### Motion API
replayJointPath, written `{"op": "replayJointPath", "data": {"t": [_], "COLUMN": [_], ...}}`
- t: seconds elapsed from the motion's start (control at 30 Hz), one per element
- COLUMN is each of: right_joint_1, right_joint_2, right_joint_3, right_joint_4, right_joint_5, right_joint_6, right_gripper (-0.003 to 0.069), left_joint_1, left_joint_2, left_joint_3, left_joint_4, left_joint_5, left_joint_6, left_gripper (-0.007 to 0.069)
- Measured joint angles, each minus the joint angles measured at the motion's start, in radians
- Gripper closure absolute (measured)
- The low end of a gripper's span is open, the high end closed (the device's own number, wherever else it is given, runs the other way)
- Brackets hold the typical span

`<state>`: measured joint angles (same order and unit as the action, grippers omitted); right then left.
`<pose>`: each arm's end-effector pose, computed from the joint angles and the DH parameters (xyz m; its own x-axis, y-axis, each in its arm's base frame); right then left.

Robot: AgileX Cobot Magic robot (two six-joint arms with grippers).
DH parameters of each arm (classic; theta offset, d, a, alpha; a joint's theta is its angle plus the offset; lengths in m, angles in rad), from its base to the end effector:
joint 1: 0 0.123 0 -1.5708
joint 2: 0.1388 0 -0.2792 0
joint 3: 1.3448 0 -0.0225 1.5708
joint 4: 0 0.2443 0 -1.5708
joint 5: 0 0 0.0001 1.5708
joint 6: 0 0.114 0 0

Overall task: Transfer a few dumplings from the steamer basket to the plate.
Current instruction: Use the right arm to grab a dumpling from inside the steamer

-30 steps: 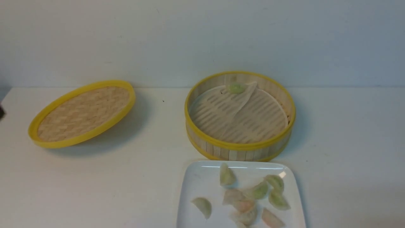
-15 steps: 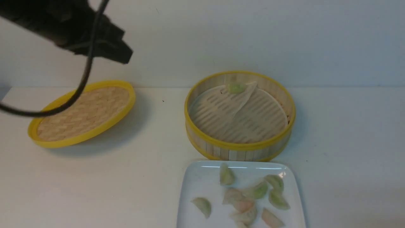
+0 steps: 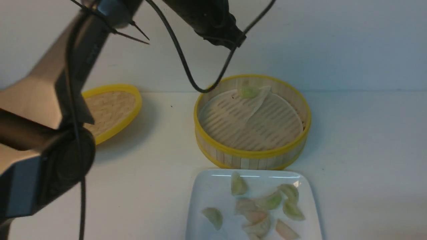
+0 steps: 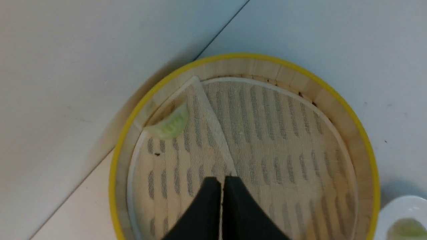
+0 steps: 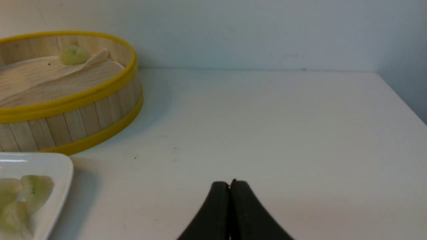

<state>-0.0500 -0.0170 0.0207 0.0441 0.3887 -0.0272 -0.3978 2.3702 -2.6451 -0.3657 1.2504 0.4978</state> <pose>0.0731 -0.0018 0.1654 -0.2993 0.0286 -0.9537 0.0381 0.9991 0.0180 0.4597 -0.2352 0.3138 -0.4444 0.5631 -0.6968 0.7862 0.6180 -0.0020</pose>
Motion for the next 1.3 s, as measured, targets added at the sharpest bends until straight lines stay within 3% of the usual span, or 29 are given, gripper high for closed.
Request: {"op": "replayJointPath", "data": {"t": [0.23,0.33,0.63,0.83,1.0,1.3], "right_joint_1": [0.000,0.000,0.000,0.000,0.000,0.000], "right_joint_2": [0.000,0.000,0.000,0.000,0.000,0.000], "right_joint_3": [0.000,0.000,0.000,0.000,0.000,0.000], "right_joint_4": [0.000,0.000,0.000,0.000,0.000,0.000], "right_joint_5": [0.000,0.000,0.000,0.000,0.000,0.000], "right_joint_6": [0.000,0.001,0.001,0.016,0.027,0.027], "right_gripper": [0.0673,0.0673,0.0673,0.0673,0.0673,0.0673], "left_joint_1": [-0.001,-0.001,0.004,0.030,0.053,0.059], "left_joint_2": [0.170,0.230,0.260,0.272,0.273,0.273], "left_joint_3": [-0.074,-0.075,-0.075,-0.076,-0.077,-0.077], "left_joint_4": [0.006,0.008,-0.011,-0.025,0.002,-0.031], "left_joint_5": [0.000,0.001,-0.052,-0.017,-0.011,-0.008], "left_joint_6": [0.162,0.286,0.439,0.327,0.155,0.146], "left_gripper": [0.0630,0.0630,0.0626,0.0617,0.0617,0.0617]}}
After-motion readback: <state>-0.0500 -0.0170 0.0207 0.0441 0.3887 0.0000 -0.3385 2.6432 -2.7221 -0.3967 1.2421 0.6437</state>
